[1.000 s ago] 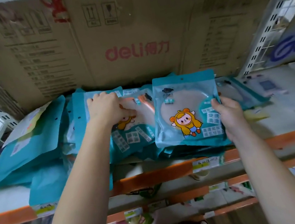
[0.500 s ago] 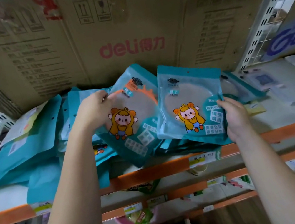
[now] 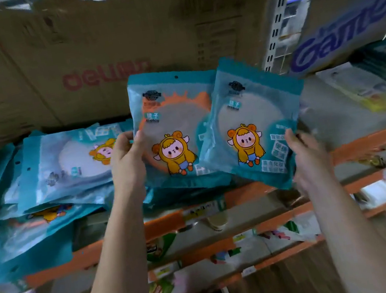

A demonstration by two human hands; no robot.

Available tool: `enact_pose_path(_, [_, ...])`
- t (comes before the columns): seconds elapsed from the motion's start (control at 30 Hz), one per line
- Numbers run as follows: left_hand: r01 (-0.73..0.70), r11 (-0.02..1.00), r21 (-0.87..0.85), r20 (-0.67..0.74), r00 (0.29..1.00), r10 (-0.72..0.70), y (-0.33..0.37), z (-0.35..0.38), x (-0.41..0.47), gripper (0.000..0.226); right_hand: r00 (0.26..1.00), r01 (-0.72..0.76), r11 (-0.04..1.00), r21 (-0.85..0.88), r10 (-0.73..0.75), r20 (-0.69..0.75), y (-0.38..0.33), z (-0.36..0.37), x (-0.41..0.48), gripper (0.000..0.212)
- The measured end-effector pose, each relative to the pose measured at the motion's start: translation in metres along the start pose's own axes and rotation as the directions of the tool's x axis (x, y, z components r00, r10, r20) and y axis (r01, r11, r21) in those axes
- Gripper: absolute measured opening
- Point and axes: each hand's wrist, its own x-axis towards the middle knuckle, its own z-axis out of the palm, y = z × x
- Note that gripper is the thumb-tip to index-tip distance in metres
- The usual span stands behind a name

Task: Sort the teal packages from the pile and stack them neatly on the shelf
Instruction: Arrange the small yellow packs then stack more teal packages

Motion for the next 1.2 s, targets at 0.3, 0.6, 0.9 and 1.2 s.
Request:
enact_pose_path(0.3, [0.03, 0.998, -0.048, 0.032, 0.999, -0.028, -0.011, 0.165, -0.068, 0.017, 0.999, -0.039, 0.999, 0.033, 0.039, -0.009, -0.036, -0.165, 0.028, 0.018])
enact_pose_path(0.6, [0.112, 0.992, -0.05, 0.034, 0.993, -0.111, -0.029, 0.315, -0.119, 0.017, 0.988, -0.115, 0.992, 0.045, 0.119, -0.098, -0.081, -0.311, 0.058, 0.022])
enact_pose_path(0.9, [0.076, 0.993, -0.093, 0.054, 0.996, -0.071, -0.033, 0.431, -0.111, 0.017, 0.929, -0.121, 0.993, 0.001, 0.113, -0.353, -0.1, -0.387, 0.127, 0.014])
enact_pose_path(1.2, [0.13, 0.969, -0.209, 0.104, 0.988, -0.11, -0.038, 0.571, -0.069, 0.015, 0.915, -0.072, 0.993, -0.097, 0.027, -0.404, -0.143, -0.453, 0.235, 0.015])
